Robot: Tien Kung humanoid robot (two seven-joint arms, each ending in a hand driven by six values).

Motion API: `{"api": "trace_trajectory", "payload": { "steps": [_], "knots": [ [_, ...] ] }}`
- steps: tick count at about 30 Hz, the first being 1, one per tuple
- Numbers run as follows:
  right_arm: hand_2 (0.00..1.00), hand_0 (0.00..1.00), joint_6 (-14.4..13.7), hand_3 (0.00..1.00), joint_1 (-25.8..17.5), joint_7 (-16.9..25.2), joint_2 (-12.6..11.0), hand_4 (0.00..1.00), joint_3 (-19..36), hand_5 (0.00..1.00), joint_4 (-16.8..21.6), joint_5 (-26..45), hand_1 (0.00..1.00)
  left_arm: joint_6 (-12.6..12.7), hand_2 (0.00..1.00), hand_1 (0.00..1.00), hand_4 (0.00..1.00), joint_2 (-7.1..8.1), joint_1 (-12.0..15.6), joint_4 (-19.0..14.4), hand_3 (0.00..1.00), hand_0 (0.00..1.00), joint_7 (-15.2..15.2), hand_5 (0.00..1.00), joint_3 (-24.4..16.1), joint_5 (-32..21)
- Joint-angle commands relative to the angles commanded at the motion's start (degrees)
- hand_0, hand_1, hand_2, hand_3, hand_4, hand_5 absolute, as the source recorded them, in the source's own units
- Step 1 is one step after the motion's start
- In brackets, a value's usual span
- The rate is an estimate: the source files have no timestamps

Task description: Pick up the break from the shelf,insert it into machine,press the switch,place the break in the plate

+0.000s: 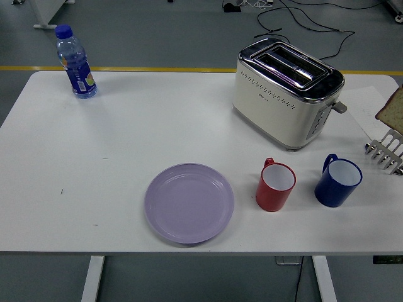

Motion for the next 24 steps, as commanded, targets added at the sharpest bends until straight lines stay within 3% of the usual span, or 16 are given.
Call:
{"api": "trace_trajectory", "payload": {
  "steps": [9, 16, 24],
  "knots": [
    [0.441, 0.342, 0.57, 0.52, 5.35, -0.65, 0.34, 0.342, -0.25, 0.002, 3.73, -0.53, 0.382, -0.04, 0.588, 0.582, 0.328, 0.18, 0.14, 0.0, 0.599, 0.654, 0.08, 0.945, 0.01, 0.19],
    [0.437, 0.338, -0.13, 0.518, 12.25, -0.83, 5.48, 0.345, -2.59, 0.002, 2.54, -0.47, 0.376, 0.02, 0.588, 0.583, 0.329, 0.21, -0.13, 0.0, 0.599, 0.654, 0.17, 0.943, 0.08, 0.08],
    [0.437, 0.34, -0.18, 0.518, 18.12, -0.71, 9.38, 0.342, -5.54, 0.002, 0.44, -0.85, 0.374, 0.09, 0.589, 0.583, 0.329, 0.25, -0.55, 0.0, 0.599, 0.654, 0.18, 0.943, 0.5, -0.53]
  ]
}}
